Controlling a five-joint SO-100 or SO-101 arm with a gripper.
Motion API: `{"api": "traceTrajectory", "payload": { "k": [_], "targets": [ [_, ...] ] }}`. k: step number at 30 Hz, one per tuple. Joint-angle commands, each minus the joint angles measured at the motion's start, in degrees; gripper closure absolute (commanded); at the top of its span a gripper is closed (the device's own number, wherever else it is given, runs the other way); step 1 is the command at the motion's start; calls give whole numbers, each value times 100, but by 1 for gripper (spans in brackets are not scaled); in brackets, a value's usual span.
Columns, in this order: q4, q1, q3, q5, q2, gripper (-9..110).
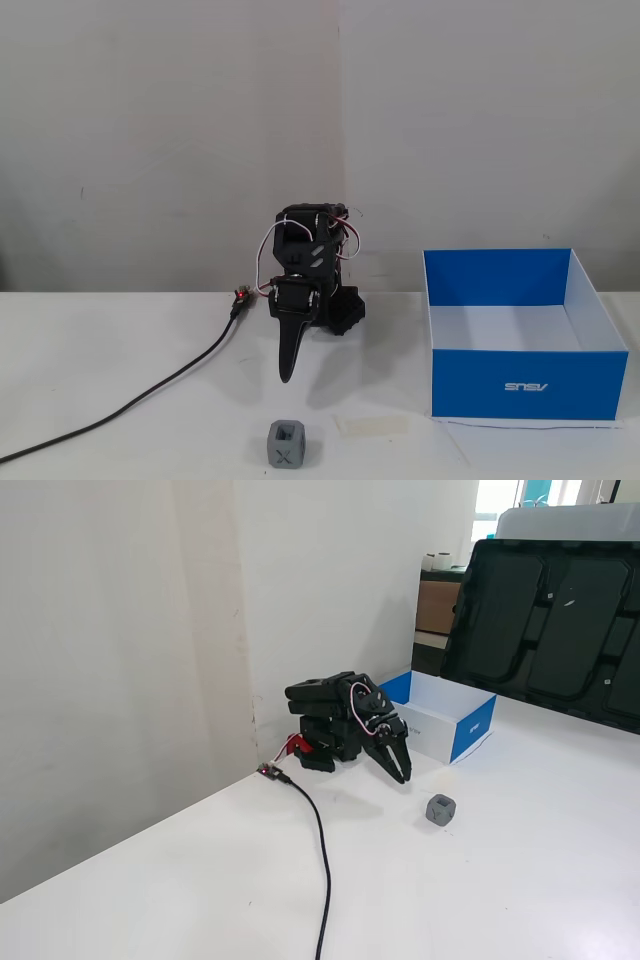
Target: Pick the gray block and keep it in the box.
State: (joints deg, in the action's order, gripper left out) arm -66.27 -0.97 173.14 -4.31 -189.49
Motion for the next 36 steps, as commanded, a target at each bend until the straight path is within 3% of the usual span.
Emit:
{"api": "traceTrajectory", "payload": {
  "k": [1,11,15,36],
  "targets": [
    [-9,-26,44,-35,-703,101],
    [-9,-70,44,0,-703,96],
    [0,-88,44,0,-703,101],
    [-220,-88,-343,-185,-571,101]
  ]
}}
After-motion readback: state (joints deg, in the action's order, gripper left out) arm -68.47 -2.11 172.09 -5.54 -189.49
